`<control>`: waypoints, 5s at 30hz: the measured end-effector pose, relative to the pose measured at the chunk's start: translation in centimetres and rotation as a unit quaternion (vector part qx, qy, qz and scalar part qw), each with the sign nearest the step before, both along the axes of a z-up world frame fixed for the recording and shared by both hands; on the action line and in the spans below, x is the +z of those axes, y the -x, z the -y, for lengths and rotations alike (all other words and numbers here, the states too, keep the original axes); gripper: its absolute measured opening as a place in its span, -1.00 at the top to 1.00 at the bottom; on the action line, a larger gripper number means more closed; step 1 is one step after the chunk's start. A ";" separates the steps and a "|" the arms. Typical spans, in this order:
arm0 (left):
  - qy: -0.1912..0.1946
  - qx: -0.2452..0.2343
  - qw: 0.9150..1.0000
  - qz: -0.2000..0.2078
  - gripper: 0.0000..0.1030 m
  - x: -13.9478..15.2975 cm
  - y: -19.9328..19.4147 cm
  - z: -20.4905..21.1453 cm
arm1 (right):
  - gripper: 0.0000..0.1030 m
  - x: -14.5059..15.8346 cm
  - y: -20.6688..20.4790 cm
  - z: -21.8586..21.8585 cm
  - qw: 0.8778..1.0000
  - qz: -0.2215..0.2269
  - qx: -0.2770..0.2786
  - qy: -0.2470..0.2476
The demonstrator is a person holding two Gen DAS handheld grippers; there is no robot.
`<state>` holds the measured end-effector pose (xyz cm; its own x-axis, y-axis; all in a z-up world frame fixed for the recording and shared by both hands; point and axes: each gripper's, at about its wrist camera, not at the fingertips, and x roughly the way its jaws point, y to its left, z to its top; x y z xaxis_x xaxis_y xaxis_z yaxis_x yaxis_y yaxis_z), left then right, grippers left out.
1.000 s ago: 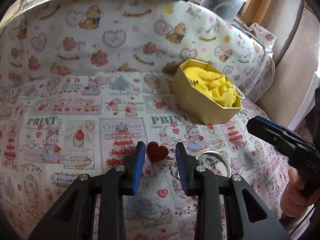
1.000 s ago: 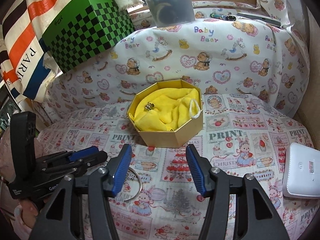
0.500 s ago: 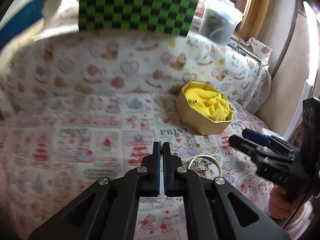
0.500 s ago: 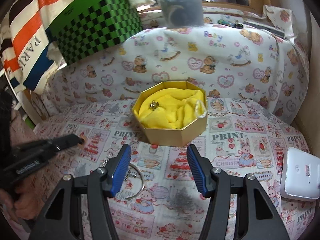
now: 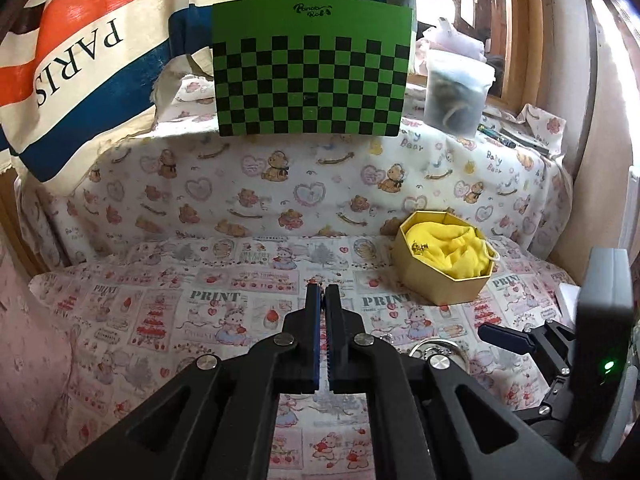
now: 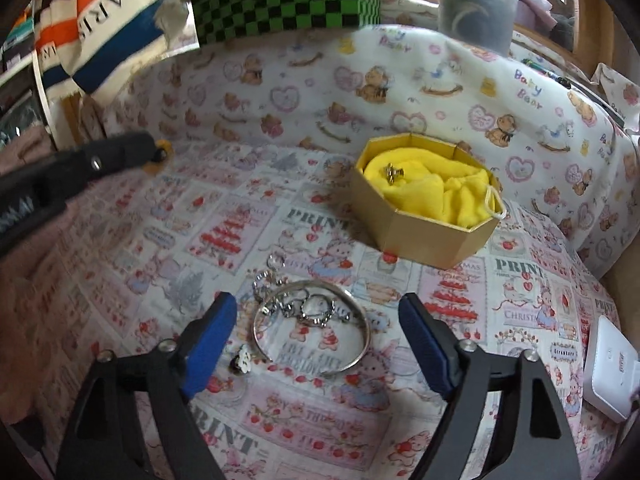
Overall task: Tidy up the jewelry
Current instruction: 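Grasp the silver bangle with the right tool and drop it into the yellow box, then lower the red heart into the yellow box and open the left tool, then grasp the silver keychain on the table with the left tool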
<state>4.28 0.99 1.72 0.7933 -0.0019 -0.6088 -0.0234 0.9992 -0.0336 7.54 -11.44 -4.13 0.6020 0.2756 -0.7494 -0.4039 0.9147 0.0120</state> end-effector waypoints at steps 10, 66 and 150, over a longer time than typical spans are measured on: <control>-0.001 0.013 1.000 -0.012 0.97 -1.0 -0.8 -0.4 | -0.53 -1.5 -0.5 -1.1 0.999 -0.011 -0.009 0.045; 0.028 -0.029 0.999 0.023 0.97 3.0 -8.1 1.9 | -0.36 4.2 -11.6 7.8 0.983 0.001 -0.103 -0.153; 0.022 -0.153 0.982 -0.108 0.65 -4.6 -3.0 3.7 | -0.96 4.9 -2.4 9.9 0.986 0.113 -0.123 -0.011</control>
<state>7.32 -2.72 -2.84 0.6043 -0.2505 -0.7564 0.2669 0.9581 -0.1040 9.91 -21.34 0.77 0.8034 0.1139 -0.5845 -0.1635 0.9860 -0.0327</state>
